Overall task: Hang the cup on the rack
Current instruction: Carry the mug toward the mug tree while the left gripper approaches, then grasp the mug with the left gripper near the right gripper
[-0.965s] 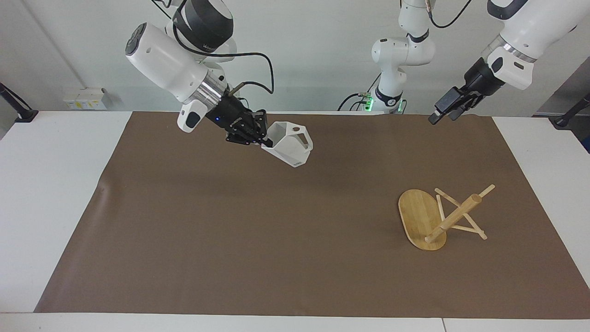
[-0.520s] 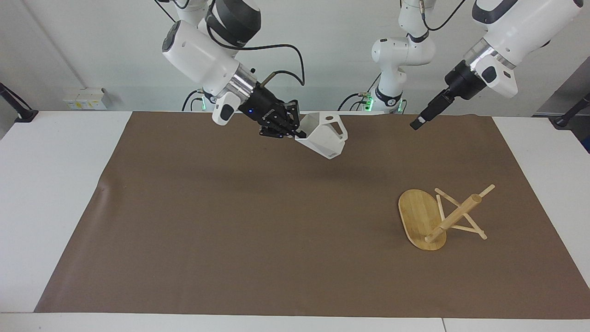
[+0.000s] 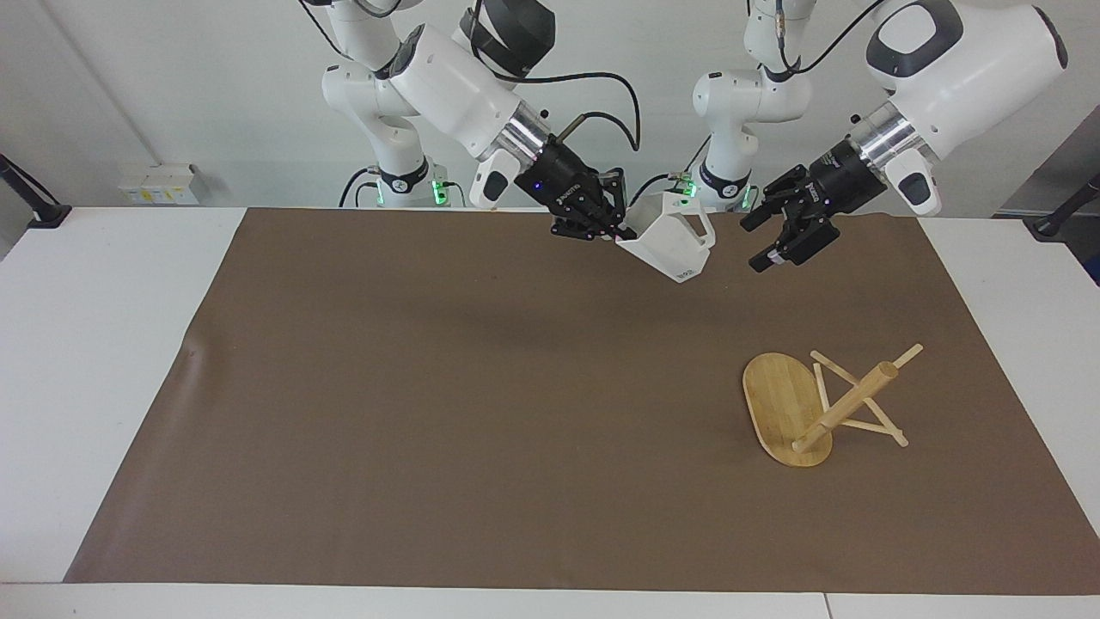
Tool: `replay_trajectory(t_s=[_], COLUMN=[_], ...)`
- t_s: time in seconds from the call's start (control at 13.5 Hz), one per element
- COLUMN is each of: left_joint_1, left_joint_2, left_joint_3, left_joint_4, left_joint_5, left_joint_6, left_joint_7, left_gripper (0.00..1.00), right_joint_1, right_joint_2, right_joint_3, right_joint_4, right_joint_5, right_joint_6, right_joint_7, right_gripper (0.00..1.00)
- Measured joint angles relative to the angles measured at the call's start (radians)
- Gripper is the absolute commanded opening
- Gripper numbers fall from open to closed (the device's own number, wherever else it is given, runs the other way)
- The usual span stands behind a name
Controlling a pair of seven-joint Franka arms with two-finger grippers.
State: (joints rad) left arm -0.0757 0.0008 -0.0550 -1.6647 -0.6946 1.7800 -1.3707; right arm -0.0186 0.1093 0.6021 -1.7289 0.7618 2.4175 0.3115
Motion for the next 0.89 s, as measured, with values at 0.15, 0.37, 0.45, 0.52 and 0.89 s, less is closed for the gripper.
replay_trajectory(t_s=[0.15,0.37,0.45,0.52,0.89], left_joint_1=[0.0,-0.01,-0.012,-0.012,-0.012], left_joint_2=[0.01,0.014,0.014,0.014,0.014], left_joint_3=[-0.001,-0.004,-0.004,-0.004,-0.004], left_joint_4=[-0.005,-0.025,-0.027,-0.027,-0.028], left_joint_5=[-0.023,-0.035,-0.035,-0.038,-0.058], left_joint_6=[0.002,0.001,0.001,0.001,-0.016], left_joint_7=[-0.08,-0.141,-0.154,-0.162,-0.186], left_gripper=[1.0,1.0,1.0,1.0,1.0], right_joint_1=[0.0,0.0,0.0,0.0,0.001], right_joint_2=[0.0,0.0,0.0,0.0,0.0], right_joint_3=[0.026,0.052,0.054,0.055,0.057], right_joint_4=[-0.001,-0.002,-0.002,-0.002,-0.002], right_joint_5=[0.0,0.0,0.0,0.0,0.0], right_joint_6=[0.027,0.044,0.044,0.044,0.045], right_joint_7=[0.01,0.026,0.027,0.027,0.027], right_gripper=[0.0,0.0,0.0,0.0,0.0])
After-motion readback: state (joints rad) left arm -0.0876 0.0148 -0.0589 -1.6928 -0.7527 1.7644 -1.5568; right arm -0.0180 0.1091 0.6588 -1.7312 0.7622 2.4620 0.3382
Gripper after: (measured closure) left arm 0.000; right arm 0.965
